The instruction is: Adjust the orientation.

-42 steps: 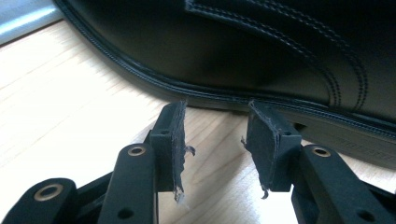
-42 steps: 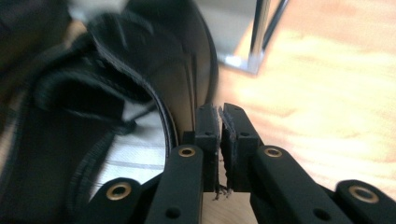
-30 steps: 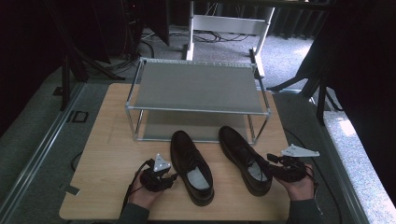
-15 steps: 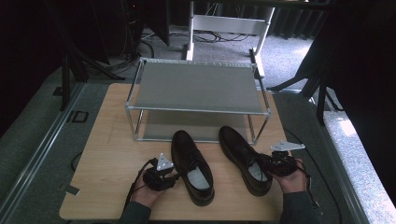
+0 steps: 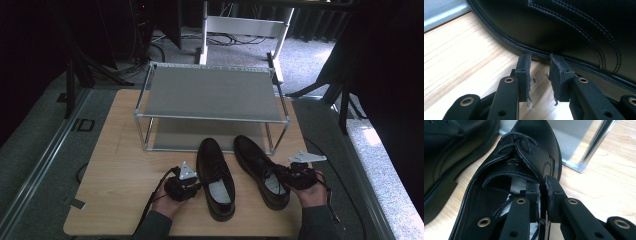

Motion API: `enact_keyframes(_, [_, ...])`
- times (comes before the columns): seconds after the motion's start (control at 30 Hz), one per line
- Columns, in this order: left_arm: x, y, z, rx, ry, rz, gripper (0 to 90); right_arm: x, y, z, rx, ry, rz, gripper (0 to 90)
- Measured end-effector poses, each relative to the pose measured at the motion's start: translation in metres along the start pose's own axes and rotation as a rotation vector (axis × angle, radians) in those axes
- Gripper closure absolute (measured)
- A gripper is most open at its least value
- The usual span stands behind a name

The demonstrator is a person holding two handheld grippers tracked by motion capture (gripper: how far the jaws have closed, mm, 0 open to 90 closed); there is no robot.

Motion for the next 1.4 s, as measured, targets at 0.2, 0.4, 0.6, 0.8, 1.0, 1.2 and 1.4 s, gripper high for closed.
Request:
enact_keyframes(0.2, [-0.004,-0.010,0.007,0.030,0.004,0.016,72.5,-0.002,0.008,0.003,-0.028,-0.004,-0.008,81.9])
enact_keyframes(0.4, [-0.009,-0.020,0.014,0.054,0.011,0.037,72.6,-0.003,0.009,0.003,-0.025,-0.008,-0.003,81.9])
enact_keyframes(0.6, [-0.011,-0.028,0.019,0.064,0.011,0.051,72.7,-0.003,0.010,0.004,-0.028,-0.015,0.002,81.9])
enact_keyframes(0.8, [-0.013,-0.030,0.020,0.075,0.015,0.049,72.9,-0.003,0.010,0.004,-0.027,-0.017,0.002,81.9])
enact_keyframes(1.0, [-0.017,-0.043,0.028,0.105,0.020,0.072,71.8,-0.006,0.008,0.007,-0.016,-0.026,0.006,81.9])
enact_keyframes(1.2, [-0.019,-0.047,0.031,0.116,0.018,0.068,67.9,-0.009,0.003,0.010,0.006,-0.037,0.007,82.1])
enact_keyframes(1.4, [-0.020,-0.054,0.033,0.120,0.028,0.087,67.2,-0.008,0.001,0.010,-0.002,-0.038,0.012,82.1])
Point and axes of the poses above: each handheld gripper's, and its own axes: z roughly forward along the jaws, x roughly out of its underside, y roughly to its left, the point moved 4 cm from there along z, roughly forward along the jaws, and after that the axes turned 8 degrees about -z, right-handed, at the moved point
